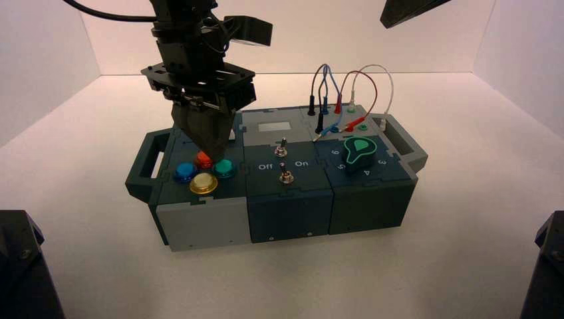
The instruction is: Push the green button with the left gripper.
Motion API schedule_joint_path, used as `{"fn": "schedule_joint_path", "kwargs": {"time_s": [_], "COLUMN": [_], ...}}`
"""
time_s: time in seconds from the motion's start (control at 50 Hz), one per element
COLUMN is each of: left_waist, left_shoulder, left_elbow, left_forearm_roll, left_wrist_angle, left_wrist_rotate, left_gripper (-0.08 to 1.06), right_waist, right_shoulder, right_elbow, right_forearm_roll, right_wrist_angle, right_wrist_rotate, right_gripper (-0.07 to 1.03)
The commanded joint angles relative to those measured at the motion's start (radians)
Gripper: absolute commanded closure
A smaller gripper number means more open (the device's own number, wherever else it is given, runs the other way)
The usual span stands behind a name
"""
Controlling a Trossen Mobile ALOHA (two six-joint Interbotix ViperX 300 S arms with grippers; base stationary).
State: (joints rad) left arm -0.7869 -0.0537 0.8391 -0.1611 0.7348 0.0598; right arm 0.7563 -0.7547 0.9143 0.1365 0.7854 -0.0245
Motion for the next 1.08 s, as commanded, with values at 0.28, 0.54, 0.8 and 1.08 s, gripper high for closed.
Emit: {"fn": "schedule_joint_path", "kwargs": {"time_s": [0.28,0.54,0.8,1.08], "left_waist": [-0.032,-0.038,-0.037,-0.037], "left_shoulder": [0.034,-0.049,-0.249,-0.261], "left_elbow": [-0.015,-0.034,-0.028,-0.014], "left_forearm_roll": [0.002,0.017,0.018,0.02], "left_wrist_angle": [-0.002,0.008,0.023,0.023], "left_wrist_rotate": [0.006,0.006,-0.023,-0.031], "left_gripper": [1.01,1.01,1.01,1.01], "right_waist": [0.008,0.008,0.008,0.008], "right_shoulder": [-0.014,-0.048,-0.095,-0.158], "right_elbow": [-0.002,0.011,0.051,0.087], "right_forearm_roll": [0.003,0.003,0.005,0.012], "right_wrist_angle": [-0.018,-0.018,-0.017,-0.006], "right_wrist_rotate": [0.002,0.008,0.014,0.017], "right_gripper": [0.99,0.99,0.99,0.99]}}
